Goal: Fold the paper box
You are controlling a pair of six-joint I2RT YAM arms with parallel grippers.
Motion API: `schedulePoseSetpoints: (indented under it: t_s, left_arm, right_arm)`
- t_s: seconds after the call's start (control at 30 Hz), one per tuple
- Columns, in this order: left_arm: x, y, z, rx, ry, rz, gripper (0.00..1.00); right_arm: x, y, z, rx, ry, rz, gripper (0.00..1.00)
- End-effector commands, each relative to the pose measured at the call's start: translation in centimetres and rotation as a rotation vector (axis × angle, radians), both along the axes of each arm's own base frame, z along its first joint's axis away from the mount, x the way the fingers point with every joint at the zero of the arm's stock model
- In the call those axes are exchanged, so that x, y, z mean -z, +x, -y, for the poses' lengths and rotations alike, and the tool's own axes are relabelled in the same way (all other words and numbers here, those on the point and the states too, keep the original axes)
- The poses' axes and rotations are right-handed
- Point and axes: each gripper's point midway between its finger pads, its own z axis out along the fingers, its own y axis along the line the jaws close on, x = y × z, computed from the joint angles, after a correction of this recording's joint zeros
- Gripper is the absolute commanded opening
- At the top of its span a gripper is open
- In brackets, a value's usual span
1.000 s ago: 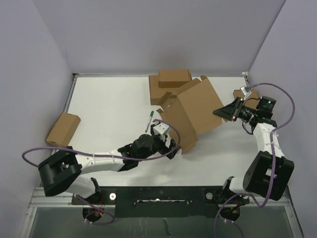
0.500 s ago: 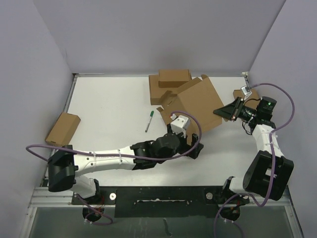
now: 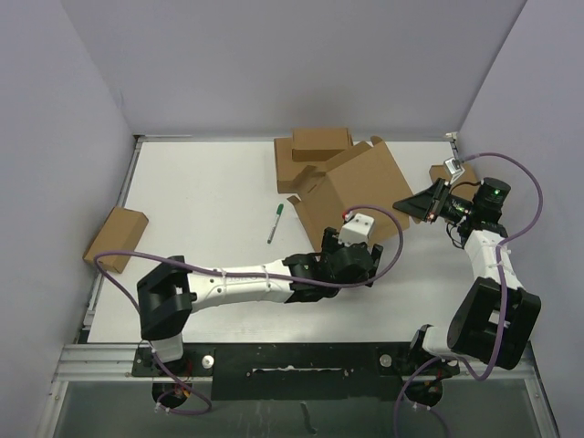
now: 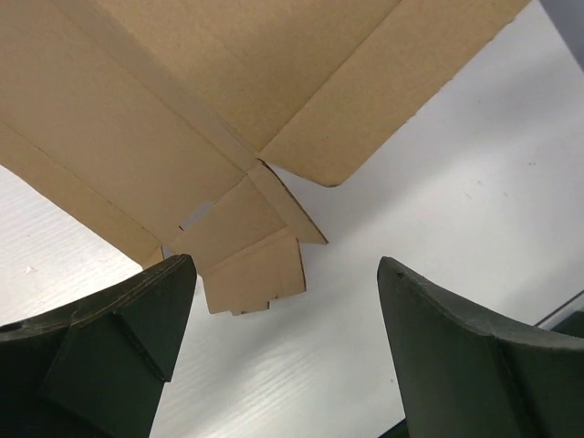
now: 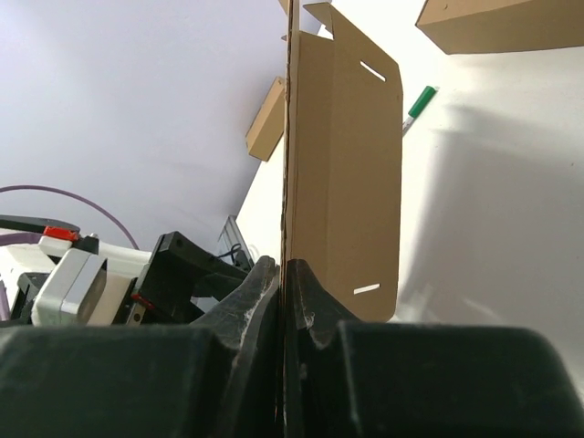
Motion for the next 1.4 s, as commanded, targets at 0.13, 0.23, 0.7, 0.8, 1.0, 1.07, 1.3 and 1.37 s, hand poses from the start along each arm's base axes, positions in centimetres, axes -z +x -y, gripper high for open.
schedulePoseSetpoints:
  t_s: [0.13, 0.23, 0.7, 0.8, 1.0, 1.07, 1.3, 1.37]
  left_arm:
    - [-1.1, 2.8, 0.1, -0.034, -0.014, 0.014, 0.74]
    - [-1.3, 3.0, 0.0, -0.024, -0.019, 0.015, 0.69]
    - [-1.6, 4.0, -2.1, 0.028, 0.014, 0.06, 0.54]
    - [-1.6, 4.3, -2.4, 0.045, 0.023, 0.066, 0.49]
    - [-2.2, 5.2, -2.9, 0.051, 0.008, 0.077, 0.48]
    - [-2.4, 5.5, -3.0, 0.046, -0.001, 0.081, 0.48]
    - [-2.8, 6.3, -3.1, 0.043, -0.042, 0.062, 0.47]
    - [-2.7, 6.4, -3.2, 0.05, -0.046, 0.053, 0.47]
  right_arm:
    - [-1.5, -0.8, -0.2, -0.034, -0.009, 0.077, 0.0]
    - [-1.4, -0.7, -0.1, -0.034, -0.008, 0.074, 0.0]
    - [-1.2, -0.7, -0.2, -0.043, -0.005, 0.073, 0.0]
    - [-1.1, -0.7, -0.3, -0.048, -0.004, 0.07, 0.0]
    - [-1.0, -0.8, -0.5, -0.059, -0.005, 0.071, 0.0]
    - [-0.9, -0.7, -0.6, -0.063, -0.006, 0.072, 0.0]
    - [-0.7, -0.8, -0.9, -0.078, -0.007, 0.072, 0.0]
    - [-0.8, -0.9, -1.0, -0.087, -0.009, 0.083, 0.0]
